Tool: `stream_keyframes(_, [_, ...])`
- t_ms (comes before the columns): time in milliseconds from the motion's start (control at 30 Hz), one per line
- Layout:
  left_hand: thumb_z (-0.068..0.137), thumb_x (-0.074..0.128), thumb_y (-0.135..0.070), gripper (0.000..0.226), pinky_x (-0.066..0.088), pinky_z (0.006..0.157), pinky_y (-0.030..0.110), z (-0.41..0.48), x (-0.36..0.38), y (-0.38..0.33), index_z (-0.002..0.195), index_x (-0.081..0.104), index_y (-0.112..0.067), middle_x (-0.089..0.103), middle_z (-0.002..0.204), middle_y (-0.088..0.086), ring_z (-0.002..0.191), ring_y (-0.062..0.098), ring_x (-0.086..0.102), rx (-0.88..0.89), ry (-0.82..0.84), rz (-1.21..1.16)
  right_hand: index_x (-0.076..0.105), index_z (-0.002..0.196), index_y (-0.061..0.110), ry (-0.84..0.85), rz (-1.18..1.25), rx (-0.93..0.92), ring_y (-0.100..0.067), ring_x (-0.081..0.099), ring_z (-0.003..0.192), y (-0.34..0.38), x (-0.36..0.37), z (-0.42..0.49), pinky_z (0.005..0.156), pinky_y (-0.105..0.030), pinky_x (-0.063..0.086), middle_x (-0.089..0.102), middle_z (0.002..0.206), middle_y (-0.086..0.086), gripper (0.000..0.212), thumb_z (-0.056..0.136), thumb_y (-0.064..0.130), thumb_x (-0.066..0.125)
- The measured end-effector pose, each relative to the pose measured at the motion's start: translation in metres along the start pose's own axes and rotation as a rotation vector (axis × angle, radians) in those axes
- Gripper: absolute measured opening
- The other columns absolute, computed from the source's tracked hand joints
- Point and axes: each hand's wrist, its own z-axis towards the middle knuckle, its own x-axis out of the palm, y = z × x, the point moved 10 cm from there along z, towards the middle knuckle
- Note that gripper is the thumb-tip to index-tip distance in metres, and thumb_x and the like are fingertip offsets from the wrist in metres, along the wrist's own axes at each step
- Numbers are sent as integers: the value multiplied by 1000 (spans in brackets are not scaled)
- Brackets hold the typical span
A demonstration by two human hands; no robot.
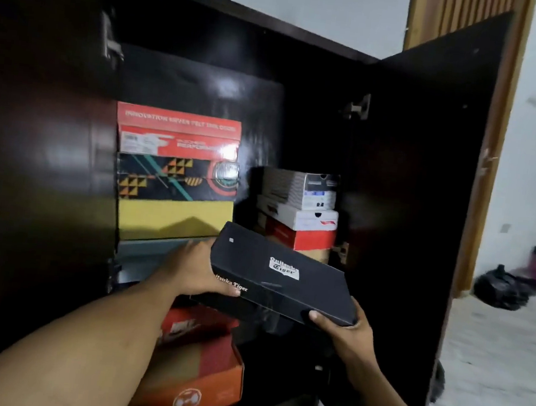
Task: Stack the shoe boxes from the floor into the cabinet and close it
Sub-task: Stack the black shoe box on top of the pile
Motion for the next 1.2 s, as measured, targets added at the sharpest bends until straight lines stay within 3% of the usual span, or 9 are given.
stream_keyframes(133, [34, 81, -81, 91, 54, 77, 30, 12, -58, -3, 110, 61, -33, 73, 104, -10, 95, 17, 68, 11, -197, 35, 63, 115, 27, 48, -6, -92, -10, 72, 96, 61, 28, 34, 79, -22, 59, 73, 110, 4, 72, 52, 17, 96])
stream_keyframes(233, [36, 86, -75, 97, 48, 77, 26, 25, -106, -7, 119, 59, -32, 68, 110, -11, 98, 14, 65, 20, -347, -65, 59, 119, 22, 51, 25, -155, -12, 69, 98, 107, 50, 61, 82, -29, 57, 69, 116, -1, 76, 53, 19, 97])
stream_keyframes(333, [35, 87, -74, 103, 47, 82, 27, 42, -154, -12, 123, 56, -30, 64, 115, -11, 103, 13, 61, 17, -494, -115, 47, 128, 13, 47, 64, -225, -8, 64, 94, 160, 75, 93, 73, -26, 55, 63, 114, 1, 85, 58, 23, 95])
stream_keyframes(433, [33, 84, -78, 116, 49, 96, 38, 64, -190, -12, 131, 47, -28, 59, 129, -4, 117, 20, 57, -27, -593, -141, 45, 126, 17, 29, 91, -318, -9, 63, 91, 212, 100, 125, 67, -21, 51, 61, 116, -1, 85, 59, 33, 94])
stream_keyframes(600, [46, 88, -66, 124, 41, 106, 41, 95, -234, -9, 147, 31, -24, 43, 145, 0, 133, 23, 43, -53, -712, -149, 46, 135, 19, 62, 156, -444, -18, 61, 112, 273, 153, 174, 99, -42, 53, 61, 117, 4, 85, 65, 31, 93])
stream_keyframes(733, [50, 90, -62, 127, 40, 110, 43, 117, -260, 17, 153, 27, -21, 42, 149, 4, 135, 25, 43, -113, -789, -179, 33, 149, 20, 97, 162, -481, -20, 56, 124, 298, 204, 210, 106, -45, 49, 56, 138, -4, 112, 58, 48, 92])
stream_keyframes(900, [53, 92, -53, 115, 47, 104, 44, 142, -262, 58, 147, 36, -20, 56, 138, 4, 127, 27, 53, -172, -851, -286, 39, 130, 9, 132, 233, -473, -15, 59, 110, 299, 252, 240, 99, -30, 49, 58, 130, -9, 73, 76, 21, 86])
stream_keyframes(1067, [78, 84, -27, 95, 39, 111, 49, 146, -261, 55, 152, 27, -15, 28, 157, 10, 140, 33, 36, -115, -1049, -212, 33, 119, 20, 143, 157, -528, -19, 55, 117, 286, 282, 256, 105, -36, 46, 53, 125, -3, 64, 80, 20, 83])
stream_keyframes(1200, [83, 77, -18, 61, 56, 80, 51, 150, -259, 43, 133, 42, -21, 15, 161, 0, 135, 34, 35, -198, -1145, 77, 30, 140, 16, 168, 113, -620, -14, 47, 123, 286, 302, 255, 107, -30, 40, 45, 133, 1, 77, 82, 17, 80])
